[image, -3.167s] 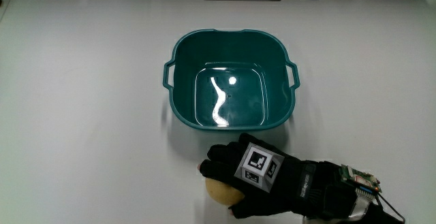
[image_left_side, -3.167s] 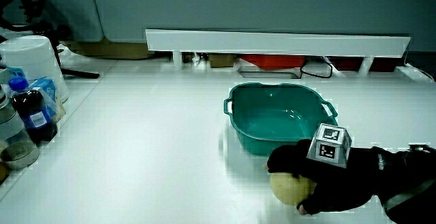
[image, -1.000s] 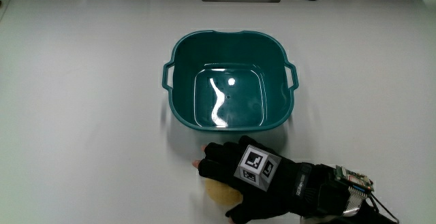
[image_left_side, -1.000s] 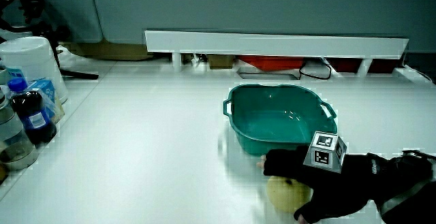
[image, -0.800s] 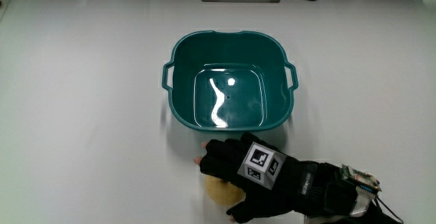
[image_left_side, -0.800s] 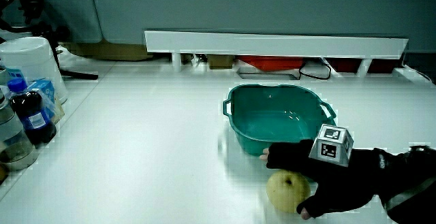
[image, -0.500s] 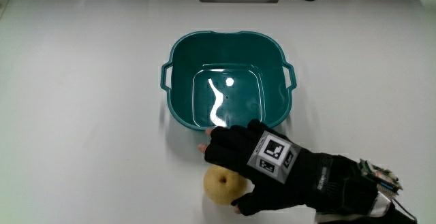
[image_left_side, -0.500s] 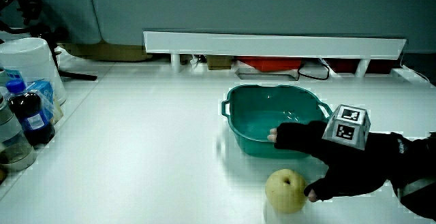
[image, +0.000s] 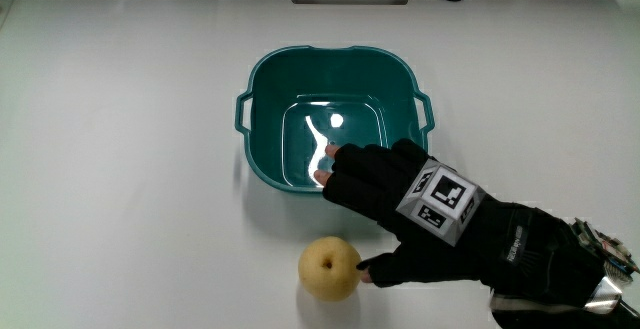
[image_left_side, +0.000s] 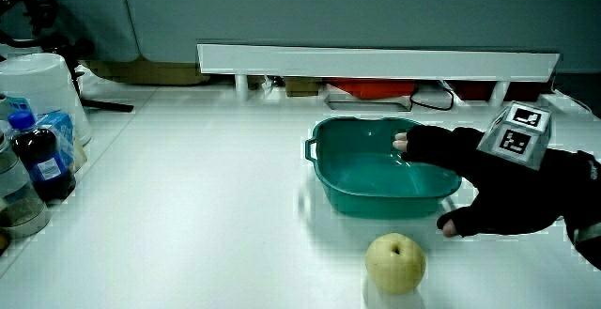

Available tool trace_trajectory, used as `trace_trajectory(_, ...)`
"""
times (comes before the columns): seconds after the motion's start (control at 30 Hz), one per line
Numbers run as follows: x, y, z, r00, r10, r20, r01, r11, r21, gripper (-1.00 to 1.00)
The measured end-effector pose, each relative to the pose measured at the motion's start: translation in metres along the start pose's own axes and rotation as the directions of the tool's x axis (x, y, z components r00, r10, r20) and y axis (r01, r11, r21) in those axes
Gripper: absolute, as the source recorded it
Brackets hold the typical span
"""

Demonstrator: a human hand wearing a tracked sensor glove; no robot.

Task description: Place pear on desk

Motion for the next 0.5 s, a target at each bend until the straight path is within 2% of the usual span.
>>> trace_trajectory(0.1,0.006,-0.003,0.001,0.999,-0.022,-0.023,0.022,0.9997,-0.011,-1.00)
trace_trajectory(0.17,0.011,-0.006,0.001,0.999,-0.040,-0.009,0.040,0.9988,-0.028,-1.00)
trace_trajectory(0.2,0.013,-0.008,0.001,0.998,-0.053,-0.020,0.053,0.9980,-0.035,-1.00)
trace_trajectory(0.27,0.018,-0.012,0.002,0.997,-0.074,0.004,0.075,0.9959,-0.051,-1.00)
trace_trajectory(0.3,0.021,-0.014,0.001,0.997,-0.076,0.000,0.076,0.9965,-0.036,-1.00)
trace_trajectory(0.33,0.024,-0.017,0.001,0.996,-0.091,0.006,0.091,0.9939,-0.062,-1.00)
trace_trajectory(0.37,0.026,-0.020,0.002,0.994,-0.106,-0.017,0.105,0.9927,-0.060,-1.00)
trace_trajectory(0.4,0.030,-0.023,0.001,0.993,-0.118,-0.021,0.116,0.9899,-0.082,-1.00)
trace_trajectory(0.43,0.034,-0.026,0.002,0.991,-0.129,-0.043,0.125,0.9889,-0.080,-1.00)
trace_trajectory(0.47,0.038,-0.030,0.001,0.988,-0.150,-0.047,0.148,0.9881,-0.044,-1.00)
trace_trajectory(0.5,0.042,-0.032,0.002,0.985,-0.161,-0.057,0.158,0.9856,-0.060,-1.00)
